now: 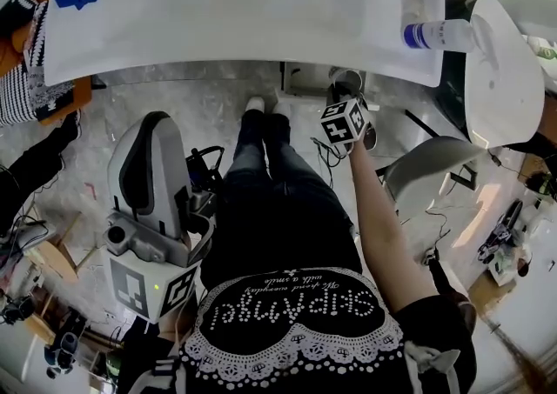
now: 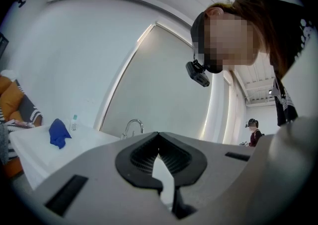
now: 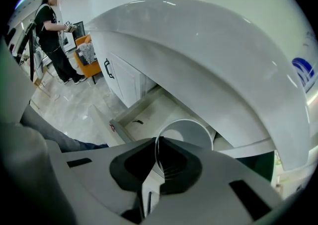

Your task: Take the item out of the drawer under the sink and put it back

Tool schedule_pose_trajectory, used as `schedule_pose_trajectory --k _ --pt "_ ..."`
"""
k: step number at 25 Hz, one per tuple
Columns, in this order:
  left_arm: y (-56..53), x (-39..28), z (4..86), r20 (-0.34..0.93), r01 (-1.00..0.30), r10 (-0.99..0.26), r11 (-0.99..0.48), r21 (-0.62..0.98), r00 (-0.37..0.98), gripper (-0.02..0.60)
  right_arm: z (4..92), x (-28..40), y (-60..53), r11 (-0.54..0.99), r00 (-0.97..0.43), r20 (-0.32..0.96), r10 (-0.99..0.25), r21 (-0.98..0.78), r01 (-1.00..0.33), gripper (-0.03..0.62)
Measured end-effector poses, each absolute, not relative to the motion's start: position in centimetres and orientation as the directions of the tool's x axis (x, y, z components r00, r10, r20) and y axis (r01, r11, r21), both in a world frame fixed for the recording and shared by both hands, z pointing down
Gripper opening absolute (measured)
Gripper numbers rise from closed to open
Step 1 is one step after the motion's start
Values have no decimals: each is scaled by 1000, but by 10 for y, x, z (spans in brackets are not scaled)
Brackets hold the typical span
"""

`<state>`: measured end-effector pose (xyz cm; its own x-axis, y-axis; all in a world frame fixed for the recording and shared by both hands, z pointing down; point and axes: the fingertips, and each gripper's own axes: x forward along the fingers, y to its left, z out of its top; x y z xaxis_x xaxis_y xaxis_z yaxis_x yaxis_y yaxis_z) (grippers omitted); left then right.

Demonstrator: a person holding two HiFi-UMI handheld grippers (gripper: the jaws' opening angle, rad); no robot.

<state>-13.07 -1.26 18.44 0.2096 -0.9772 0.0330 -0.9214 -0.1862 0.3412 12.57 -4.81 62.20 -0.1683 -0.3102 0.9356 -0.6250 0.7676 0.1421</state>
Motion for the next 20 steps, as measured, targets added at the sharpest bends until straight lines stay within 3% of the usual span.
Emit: schedule_pose_trajectory --k 20 --pt "-2 -127 166 -22 -913 -963 -261 312 268 5 569 134 -39 670 -200 877 -438 170 -722 23"
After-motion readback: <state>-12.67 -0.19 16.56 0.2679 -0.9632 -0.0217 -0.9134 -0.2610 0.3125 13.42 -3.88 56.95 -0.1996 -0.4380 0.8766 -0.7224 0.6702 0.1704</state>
